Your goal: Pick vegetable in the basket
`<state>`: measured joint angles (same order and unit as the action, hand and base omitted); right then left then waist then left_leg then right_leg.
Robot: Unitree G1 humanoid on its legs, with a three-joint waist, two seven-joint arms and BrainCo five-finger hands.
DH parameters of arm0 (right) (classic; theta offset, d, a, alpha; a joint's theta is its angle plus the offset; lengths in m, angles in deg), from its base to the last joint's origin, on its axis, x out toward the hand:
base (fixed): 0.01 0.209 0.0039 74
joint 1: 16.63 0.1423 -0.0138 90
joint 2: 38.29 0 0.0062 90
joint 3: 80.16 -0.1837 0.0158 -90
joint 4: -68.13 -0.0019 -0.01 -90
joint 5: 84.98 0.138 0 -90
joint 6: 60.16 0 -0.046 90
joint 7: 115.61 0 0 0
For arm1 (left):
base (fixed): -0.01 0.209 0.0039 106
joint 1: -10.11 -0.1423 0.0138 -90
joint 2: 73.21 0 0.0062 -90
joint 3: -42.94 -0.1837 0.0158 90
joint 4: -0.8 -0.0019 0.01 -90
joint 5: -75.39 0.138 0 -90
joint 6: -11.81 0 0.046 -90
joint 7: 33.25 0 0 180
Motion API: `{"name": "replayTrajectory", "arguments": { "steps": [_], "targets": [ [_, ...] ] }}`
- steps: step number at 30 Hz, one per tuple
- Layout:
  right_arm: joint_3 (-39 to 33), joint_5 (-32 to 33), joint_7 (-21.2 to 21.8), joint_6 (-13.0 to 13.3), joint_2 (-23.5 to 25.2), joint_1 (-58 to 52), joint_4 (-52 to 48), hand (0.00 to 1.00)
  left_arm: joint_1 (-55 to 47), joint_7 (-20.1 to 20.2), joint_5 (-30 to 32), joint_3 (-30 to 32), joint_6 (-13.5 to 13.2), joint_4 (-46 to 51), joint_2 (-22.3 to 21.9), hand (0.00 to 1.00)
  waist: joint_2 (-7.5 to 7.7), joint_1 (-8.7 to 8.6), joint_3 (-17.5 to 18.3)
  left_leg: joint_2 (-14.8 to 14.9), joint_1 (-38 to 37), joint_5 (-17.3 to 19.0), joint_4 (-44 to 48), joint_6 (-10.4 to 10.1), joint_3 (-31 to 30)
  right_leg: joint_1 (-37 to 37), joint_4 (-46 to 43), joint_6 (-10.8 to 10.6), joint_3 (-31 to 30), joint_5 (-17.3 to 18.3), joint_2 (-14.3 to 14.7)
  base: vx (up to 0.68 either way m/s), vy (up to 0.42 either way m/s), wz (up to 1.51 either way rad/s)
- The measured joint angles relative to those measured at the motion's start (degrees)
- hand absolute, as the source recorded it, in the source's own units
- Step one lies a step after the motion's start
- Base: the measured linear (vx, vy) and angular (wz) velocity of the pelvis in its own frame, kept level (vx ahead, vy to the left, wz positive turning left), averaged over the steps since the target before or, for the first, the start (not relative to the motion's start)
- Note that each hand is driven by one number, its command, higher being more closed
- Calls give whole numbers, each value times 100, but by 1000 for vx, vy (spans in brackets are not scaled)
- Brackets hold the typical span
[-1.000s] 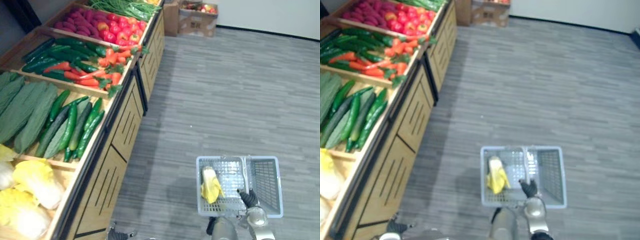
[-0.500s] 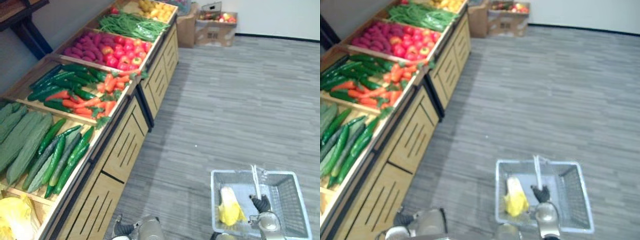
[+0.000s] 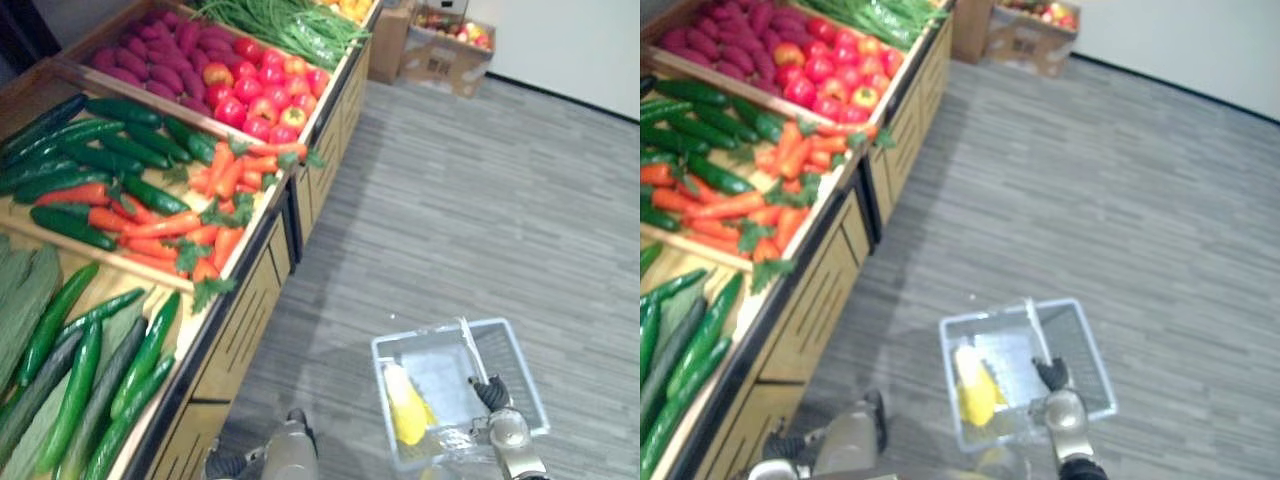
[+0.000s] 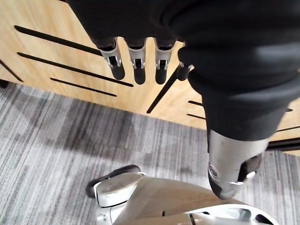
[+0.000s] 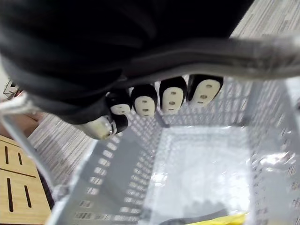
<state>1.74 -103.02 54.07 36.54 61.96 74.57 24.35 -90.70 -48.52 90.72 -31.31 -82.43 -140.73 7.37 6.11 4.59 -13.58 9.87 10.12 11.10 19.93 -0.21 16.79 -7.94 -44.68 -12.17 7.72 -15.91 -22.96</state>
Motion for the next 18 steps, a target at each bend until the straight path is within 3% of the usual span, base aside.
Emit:
{"name": "replayTrajectory", "arguments": {
  "steps": [1, 3, 5, 7, 9, 11, 13, 14, 15, 16, 17, 18],
  "targets": [
    [-14, 21, -3, 83, 26, 99, -31, 100, -6, 6, -155, -11, 11, 5, 28, 0, -11, -65, -8, -15, -420, 87, -206, 20, -23, -540, -1012, 288, -108, 894, 238, 321, 83, 16],
    [-37, 54, -6, 137, 26, 126, -100, 100, -6, 22, -155, -12, 5, 21, 47, 0, -41, -133, -22, -82, -873, 92, -533, 15, -84, -742, -923, 410, 261, 1584, 435, 335, 40, 33],
    [-44, 53, -9, 155, 24, 102, -152, 100, 19, 52, -156, -9, -16, 58, 40, 0, -64, -218, -2, -122, -1090, 112, -689, -18, -252, -819, 87, 568, 697, 1957, 582, 311, -47, 61],
    [-58, 52, -9, 149, 17, 107, -204, 100, 83, 65, -156, -7, -18, 79, 34, 0, -67, -244, -2, -131, -1129, 218, -678, -108, -443, -901, 1284, 523, 787, 1926, 677, 294, -135, 64],
    [-83, 47, -9, 141, 14, 99, -208, 100, 216, 73, -157, -6, -17, 69, 27, 0, -59, -231, 10, -108, -1136, 391, -650, -333, -789, -915, 3301, 293, 746, 1731, 646, 317, -227, 69],
    [-184, 43, -6, 91, 15, 158, -204, 100, 264, 69, -157, -6, -17, 55, 34, 0, -56, -214, 12, -47, -1204, 560, -583, -587, -1020, -941, 4053, 195, 743, 1672, 513, 343, -332, 66],
    [-275, 43, -5, 13, -5, 169, -188, 100, 290, 67, -157, -10, -16, -23, 30, 0, 2, -217, 48, 23, -1356, 767, -613, -857, -1317, -876, 4037, 158, 555, 1482, 479, 359, -463, 78],
    [-370, 42, -5, -40, -141, 169, -135, 100, 394, 71, -163, -29, -9, -164, -88, 0, -323, -273, 84, 262, -1454, 899, -726, -965, -1584, -928, 3515, 84, 526, 1136, 651, 349, -511, 92],
    [-514, 43, -9, -52, -266, 173, -134, 100, 404, 68, -163, -40, -35, -210, -308, 0, -489, -269, 161, 430, -1528, 818, -912, -913, -1815, -1218, 2743, 273, 556, 1340, 750, 438, -561, 82],
    [-541, 43, -12, -78, -343, 217, -103, 100, 396, 65, -163, -40, -50, -235, -418, 0, -605, -246, 199, 509, -1558, 689, -966, -942, -1880, -1315, 2394, 317, 604, 1618, 752, 441, -480, 66],
    [-606, 39, -12, -110, -441, 266, 13, 100, 384, 53, -165, -26, -59, -270, -468, 0, -735, -253, 261, 589, -1513, 333, -907, -1061, -2045, -1343, 1911, 443, 803, 1941, 681, 375, -385, 68],
    [-635, 34, -12, -113, -476, 257, 39, 100, 384, 42, -165, -31, -59, -264, -465, 0, -675, -288, 237, 599, -1367, 62, -764, -1032, -2150, -1248, 1729, 504, 1039, 2119, 557, 344, -377, 111]
  ]
}}
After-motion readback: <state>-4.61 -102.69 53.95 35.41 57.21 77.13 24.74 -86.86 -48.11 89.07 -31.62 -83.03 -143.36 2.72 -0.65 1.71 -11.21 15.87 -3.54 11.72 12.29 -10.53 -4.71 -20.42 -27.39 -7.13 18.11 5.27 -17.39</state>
